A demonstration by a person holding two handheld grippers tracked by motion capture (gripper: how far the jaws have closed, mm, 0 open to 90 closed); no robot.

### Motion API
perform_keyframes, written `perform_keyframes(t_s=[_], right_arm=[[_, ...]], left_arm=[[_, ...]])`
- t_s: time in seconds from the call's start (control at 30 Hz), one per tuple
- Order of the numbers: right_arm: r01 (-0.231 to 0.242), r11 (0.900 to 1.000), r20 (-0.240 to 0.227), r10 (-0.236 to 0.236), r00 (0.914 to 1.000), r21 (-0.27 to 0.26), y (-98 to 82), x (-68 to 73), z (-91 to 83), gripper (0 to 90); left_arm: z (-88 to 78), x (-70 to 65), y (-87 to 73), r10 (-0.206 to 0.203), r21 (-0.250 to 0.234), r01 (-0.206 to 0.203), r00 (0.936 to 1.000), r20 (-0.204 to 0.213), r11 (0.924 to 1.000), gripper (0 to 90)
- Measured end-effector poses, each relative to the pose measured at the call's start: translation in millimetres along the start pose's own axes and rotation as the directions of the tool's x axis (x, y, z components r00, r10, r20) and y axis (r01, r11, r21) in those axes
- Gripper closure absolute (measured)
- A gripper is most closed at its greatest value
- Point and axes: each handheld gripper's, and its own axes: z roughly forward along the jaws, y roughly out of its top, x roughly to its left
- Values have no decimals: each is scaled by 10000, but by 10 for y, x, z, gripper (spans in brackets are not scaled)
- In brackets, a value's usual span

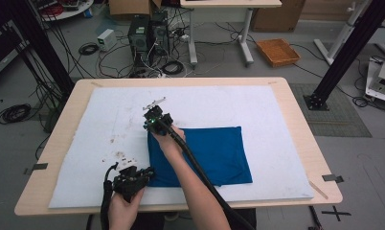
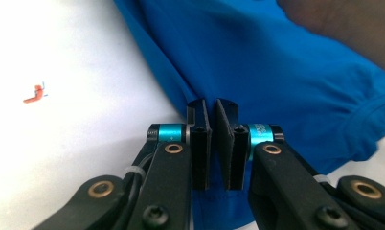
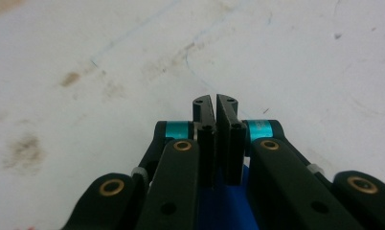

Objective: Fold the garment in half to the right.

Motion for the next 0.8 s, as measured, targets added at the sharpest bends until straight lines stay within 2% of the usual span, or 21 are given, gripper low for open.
perform_keyframes(t_s=[0.07, 0.23, 0.37, 0.53, 0.8], right_arm=[[-193, 9994, -261, 186, 9995, -274, 9, -43, -97, 873], [-543, 9951, -564, 498, 9972, -825, -5, -210, -378, 872], [-588, 9907, -561, 522, 9971, -1228, -43, -377, -670, 873], [-769, 9855, -648, 677, 9956, -1514, -122, -599, -979, 874], [-843, 9830, -381, 791, 9961, -1633, -344, -994, -1371, 875]], left_arm=[[-48, -32, 20, 90, -208, -88, 9999, 142, 9997, 841], [-135, -187, 128, 341, -639, -304, 9977, 589, 9975, 842], [-116, -377, 244, 843, -767, -772, 9920, 940, 9941, 842], [3, -634, 354, 1141, -860, -1021, 9822, 1492, 9910, 842], [303, -1037, 470, 1352, -832, -1192, 9648, 2254, 9894, 842]])
